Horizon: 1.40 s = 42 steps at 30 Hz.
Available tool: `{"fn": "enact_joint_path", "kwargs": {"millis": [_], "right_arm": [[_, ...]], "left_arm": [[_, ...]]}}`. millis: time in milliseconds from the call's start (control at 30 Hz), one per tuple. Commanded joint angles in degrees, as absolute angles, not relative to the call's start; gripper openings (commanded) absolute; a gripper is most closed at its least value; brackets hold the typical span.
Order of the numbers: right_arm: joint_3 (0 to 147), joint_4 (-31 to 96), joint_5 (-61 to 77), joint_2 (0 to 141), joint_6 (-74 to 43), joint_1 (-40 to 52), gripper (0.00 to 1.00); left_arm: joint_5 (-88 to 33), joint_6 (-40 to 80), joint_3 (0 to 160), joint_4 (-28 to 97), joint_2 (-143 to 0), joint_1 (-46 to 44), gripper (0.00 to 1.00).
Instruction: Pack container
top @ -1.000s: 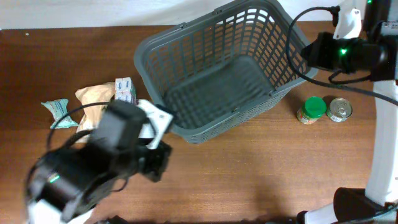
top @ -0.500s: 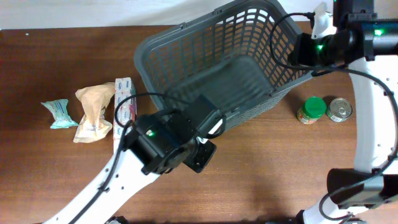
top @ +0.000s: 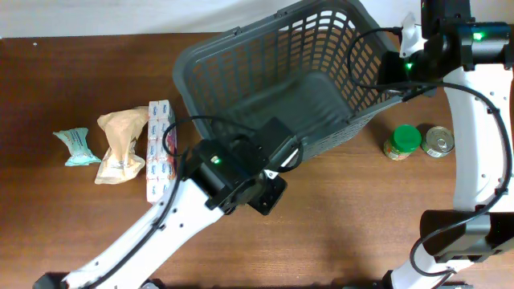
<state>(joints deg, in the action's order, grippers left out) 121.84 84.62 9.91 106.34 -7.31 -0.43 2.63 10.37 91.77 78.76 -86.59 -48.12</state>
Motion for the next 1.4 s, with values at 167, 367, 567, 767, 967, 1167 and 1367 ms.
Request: {"fn": "enact_joint_path", "kwargs": {"millis": [167,367,567,767,967,1167,1367], "right_arm": [[123.0,87.11,6.74,107.22,-6.13,-0.01,0.04],[122.8,89.73,6.79,107.22,-4.69,-0.01,0.04],[122.8,92.05,6.83,107.2,-4.69,0.05,0.04],[122.8,93.3,7.11,107.2,-4.69,0.05,0.04],[122.8,94.59,7.25,107.2,-4.69,1.19,0.04],[122.8,93.71,6.44,107.2,-4.67,3.4,0.04],[123.7,87.92,7.75,105.47,-4.73,2.02,0.04]], "left_arm": [[9.5,10.68,92.07,78.24,-90.0,-48.01,0.02],[9.52,10.7,92.07,77.97,-90.0,-46.22,0.02],[10.0,10.66,92.07,77.78,-90.0,-41.93,0.02],[11.86,9.26,92.07,74.94,-90.0,-38.26,0.02],[11.84,8.03,92.07,73.01,-90.0,-34.37,0.02],[11.75,6.72,92.07,72.23,-90.0,-31.57,0.02],[11.64,6.79,92.09,77.08,-87.96,-31.59,0.02]]}}
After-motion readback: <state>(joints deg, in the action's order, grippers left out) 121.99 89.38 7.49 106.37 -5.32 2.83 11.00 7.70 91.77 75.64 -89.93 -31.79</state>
